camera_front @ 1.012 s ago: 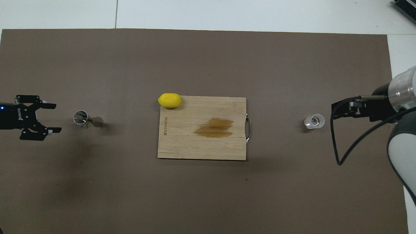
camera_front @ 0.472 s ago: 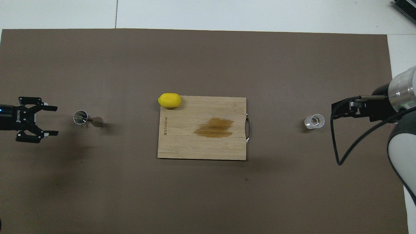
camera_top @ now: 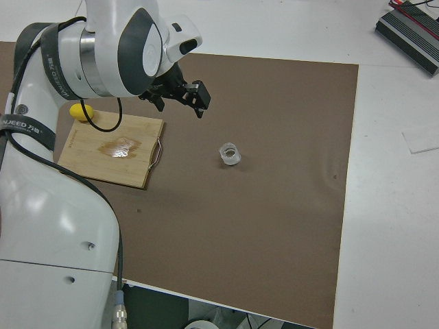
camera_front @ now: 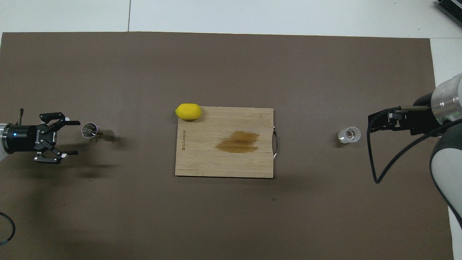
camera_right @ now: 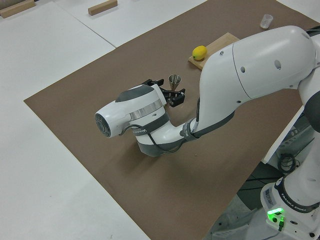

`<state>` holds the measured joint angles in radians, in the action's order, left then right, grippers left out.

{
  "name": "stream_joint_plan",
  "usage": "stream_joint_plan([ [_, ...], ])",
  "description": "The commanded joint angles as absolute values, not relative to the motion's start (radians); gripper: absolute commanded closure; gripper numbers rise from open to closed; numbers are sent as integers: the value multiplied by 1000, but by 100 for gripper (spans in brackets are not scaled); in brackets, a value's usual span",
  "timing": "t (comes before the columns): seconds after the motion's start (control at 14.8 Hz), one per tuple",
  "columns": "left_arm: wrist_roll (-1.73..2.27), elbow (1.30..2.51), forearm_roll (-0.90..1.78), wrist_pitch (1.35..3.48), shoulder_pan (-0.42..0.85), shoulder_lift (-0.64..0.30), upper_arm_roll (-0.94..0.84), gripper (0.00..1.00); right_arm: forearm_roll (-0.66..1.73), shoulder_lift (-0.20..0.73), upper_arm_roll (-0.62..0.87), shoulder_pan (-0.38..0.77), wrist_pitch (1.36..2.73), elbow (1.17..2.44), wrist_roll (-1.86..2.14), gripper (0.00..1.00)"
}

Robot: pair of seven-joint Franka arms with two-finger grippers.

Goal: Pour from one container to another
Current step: 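Close the left gripper around the small metal cup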

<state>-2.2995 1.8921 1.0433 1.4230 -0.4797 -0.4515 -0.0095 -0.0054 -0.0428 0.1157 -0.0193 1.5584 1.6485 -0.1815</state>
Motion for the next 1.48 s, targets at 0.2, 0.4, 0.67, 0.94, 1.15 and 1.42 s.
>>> stream_joint_plan([
  [0.2, -2381, 1919, 1165, 1335, -514, -528, -15, 0, -2, -57, 120, -29, 1562, 1664, -192, 0],
  [0.4, -2396, 1939, 1247, 1302, -497, -554, -15, 0, -2, -57, 120, -29, 1562, 1664, -192, 0],
  [0.67, -2395, 1927, 1298, 1284, -472, -555, -21, 0, -2, -57, 120, -29, 1562, 1664, -192, 0],
  [0.94, -2395, 1924, 1293, 1284, -472, -555, -20, 0, -2, -57, 120, -29, 1562, 1664, -192, 0],
  [1.15, -2398, 1922, 1289, 1295, -471, -557, -18, 0, -2, -57, 120, -29, 1562, 1664, -192, 0],
  [1.42, -2448, 1924, 1289, 1305, -463, -558, -17, 0, -2, -57, 120, -29, 1562, 1664, -192, 0],
])
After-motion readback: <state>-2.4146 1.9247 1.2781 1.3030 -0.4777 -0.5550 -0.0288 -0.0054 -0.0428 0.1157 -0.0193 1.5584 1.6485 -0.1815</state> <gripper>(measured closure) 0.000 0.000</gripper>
